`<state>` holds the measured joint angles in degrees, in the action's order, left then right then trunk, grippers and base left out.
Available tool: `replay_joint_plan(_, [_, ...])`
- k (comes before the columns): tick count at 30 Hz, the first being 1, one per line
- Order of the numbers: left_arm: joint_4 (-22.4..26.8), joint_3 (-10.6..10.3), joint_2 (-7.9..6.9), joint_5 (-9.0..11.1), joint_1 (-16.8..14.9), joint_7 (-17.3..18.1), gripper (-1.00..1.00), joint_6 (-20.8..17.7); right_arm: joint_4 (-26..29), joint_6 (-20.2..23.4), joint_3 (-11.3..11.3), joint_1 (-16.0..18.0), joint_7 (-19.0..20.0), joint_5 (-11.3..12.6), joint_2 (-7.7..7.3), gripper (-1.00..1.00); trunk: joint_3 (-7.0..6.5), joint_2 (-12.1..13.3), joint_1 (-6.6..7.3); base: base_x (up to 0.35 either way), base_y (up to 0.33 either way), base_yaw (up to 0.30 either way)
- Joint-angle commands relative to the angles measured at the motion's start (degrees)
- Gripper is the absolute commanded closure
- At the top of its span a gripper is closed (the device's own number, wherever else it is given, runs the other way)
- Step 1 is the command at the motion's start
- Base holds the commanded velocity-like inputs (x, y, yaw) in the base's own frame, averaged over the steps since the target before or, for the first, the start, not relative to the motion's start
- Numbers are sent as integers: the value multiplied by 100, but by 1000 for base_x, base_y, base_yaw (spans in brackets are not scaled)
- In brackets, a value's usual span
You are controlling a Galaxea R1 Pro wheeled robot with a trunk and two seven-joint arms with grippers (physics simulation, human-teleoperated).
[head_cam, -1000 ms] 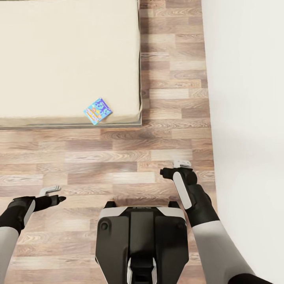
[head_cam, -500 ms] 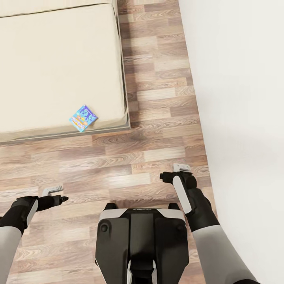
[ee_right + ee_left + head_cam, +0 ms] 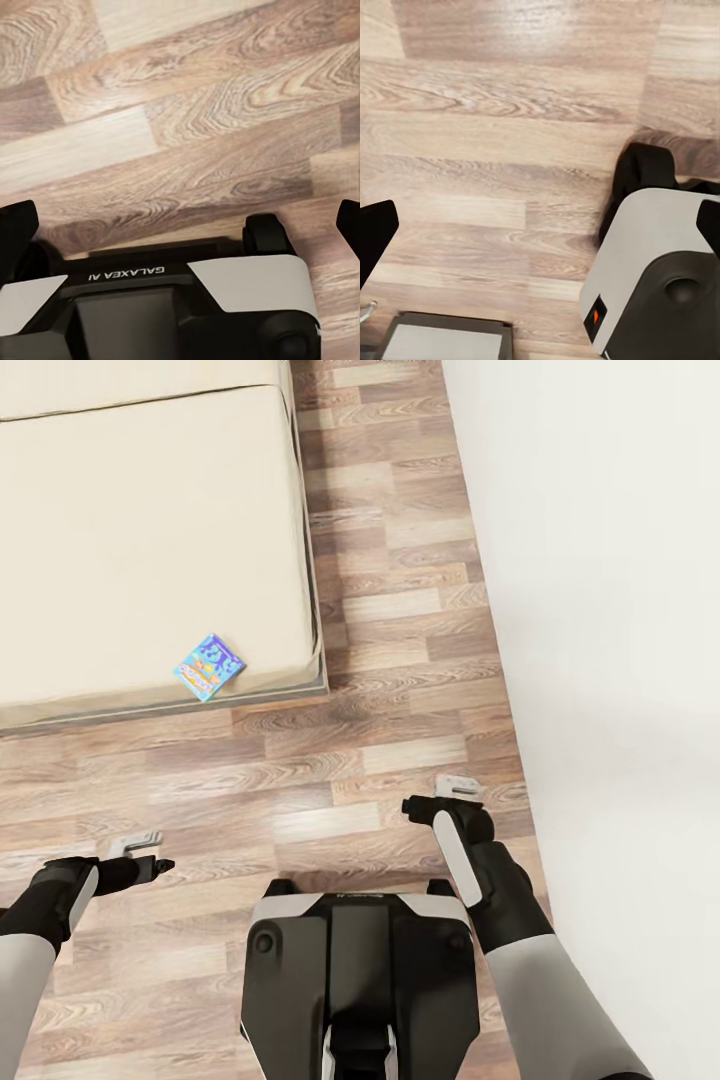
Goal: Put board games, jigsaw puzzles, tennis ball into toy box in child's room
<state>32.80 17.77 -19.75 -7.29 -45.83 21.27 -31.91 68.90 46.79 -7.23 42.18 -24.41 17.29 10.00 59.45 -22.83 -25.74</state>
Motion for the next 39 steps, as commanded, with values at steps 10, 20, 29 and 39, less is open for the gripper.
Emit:
replay_joint_plan(10, [7,61,-13,-22,-5,46,-100,-36,7,-69,-35,1,-62,48,0,-100,-40,-9,-4,0,0,136])
replay_joint_plan(20, [7,49,11,-8,-4,45,-100,-30,26,-405,-41,-104,-62,50,0,-100,-51,-9,-4,0,0,21])
replay_joint_plan(29, [7,40,197,-41,-4,10,-100,8,16,-432,-34,-124,-63,59,0,-100,-119,-9,-4,0,0,70])
replay_joint_plan(39, [7,47,221,-52,-4,27,-100,30,-50,-449,-35,-123,-63,56,0,-100,-208,-9,-4,0,0,132])
